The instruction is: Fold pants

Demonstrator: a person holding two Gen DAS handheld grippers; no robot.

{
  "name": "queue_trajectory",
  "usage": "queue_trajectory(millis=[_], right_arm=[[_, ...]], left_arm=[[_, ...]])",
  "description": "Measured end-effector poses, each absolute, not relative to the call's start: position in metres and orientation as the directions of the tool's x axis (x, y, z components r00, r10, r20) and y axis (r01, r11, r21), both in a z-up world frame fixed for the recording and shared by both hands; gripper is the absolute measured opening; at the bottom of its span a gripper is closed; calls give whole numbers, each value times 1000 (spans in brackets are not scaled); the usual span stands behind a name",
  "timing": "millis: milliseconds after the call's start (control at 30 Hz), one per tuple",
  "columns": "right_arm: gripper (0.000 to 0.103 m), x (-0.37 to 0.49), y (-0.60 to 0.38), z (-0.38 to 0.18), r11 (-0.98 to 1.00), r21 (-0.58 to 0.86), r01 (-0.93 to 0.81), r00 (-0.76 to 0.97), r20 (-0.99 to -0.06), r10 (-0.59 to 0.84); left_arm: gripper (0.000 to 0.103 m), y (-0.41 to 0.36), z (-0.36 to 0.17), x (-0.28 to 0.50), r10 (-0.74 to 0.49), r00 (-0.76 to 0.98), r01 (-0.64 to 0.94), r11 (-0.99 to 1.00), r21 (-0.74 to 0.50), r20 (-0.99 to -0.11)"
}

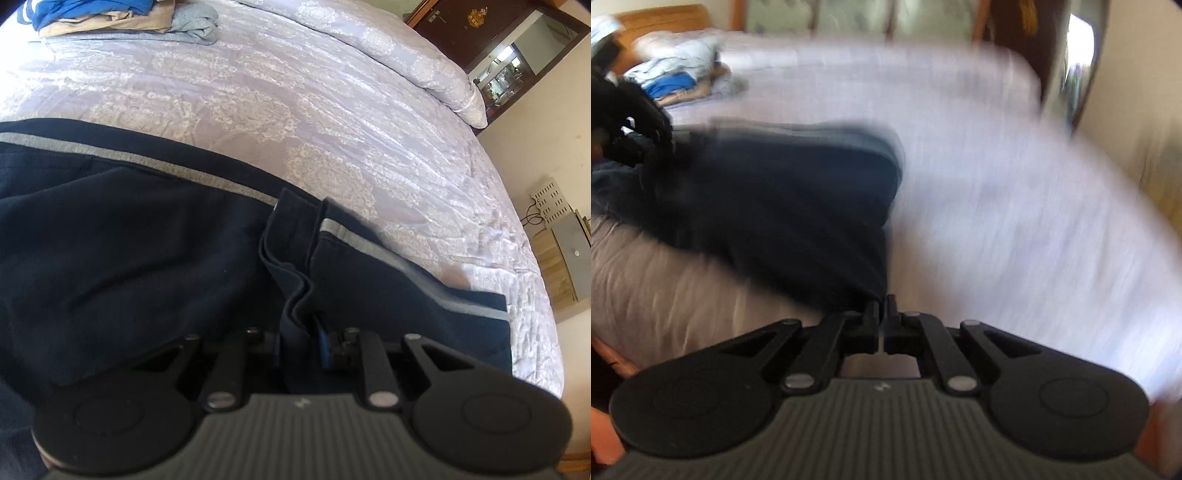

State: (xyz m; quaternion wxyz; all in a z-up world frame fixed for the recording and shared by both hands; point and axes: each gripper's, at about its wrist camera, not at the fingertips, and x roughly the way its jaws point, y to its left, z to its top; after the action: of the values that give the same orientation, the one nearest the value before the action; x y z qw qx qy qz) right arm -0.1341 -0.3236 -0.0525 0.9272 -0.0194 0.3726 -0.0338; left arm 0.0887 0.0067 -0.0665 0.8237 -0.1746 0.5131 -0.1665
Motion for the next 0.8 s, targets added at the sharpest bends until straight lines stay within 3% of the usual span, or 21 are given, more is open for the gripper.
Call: queue_trajectory(millis=[200, 333, 533, 667, 733, 800], right_arm=[[7, -139, -337, -38, 1000, 8, 11, 672, -740, -1], [7, -145, -340, -7, 991, 135, 2, 734, -673, 90], [8, -93, -278, 17, 953, 239, -185, 752, -590, 294], [9, -47, -195, 17, 883, 308, -355, 667, -579, 470], [14, -31, -145, 16, 841, 307, -446, 616, -577, 537], [30, -19, -97, 19, 795, 287, -535, 567, -576, 589]], left_arm=[[25, 16, -61, 82, -475, 404, 101, 872, -478, -782], [43, 45, -50, 62, -488, 435, 116, 864, -490, -757], [43, 153, -41, 4, -464, 539, 14, 839, -543, -703], [46, 238, -36, -38, -353, 640, -140, 820, -555, -683], [55, 273, -37, -53, -288, 674, -231, 792, -565, -680], [60, 301, -44, -59, -254, 685, -311, 746, -590, -683]])
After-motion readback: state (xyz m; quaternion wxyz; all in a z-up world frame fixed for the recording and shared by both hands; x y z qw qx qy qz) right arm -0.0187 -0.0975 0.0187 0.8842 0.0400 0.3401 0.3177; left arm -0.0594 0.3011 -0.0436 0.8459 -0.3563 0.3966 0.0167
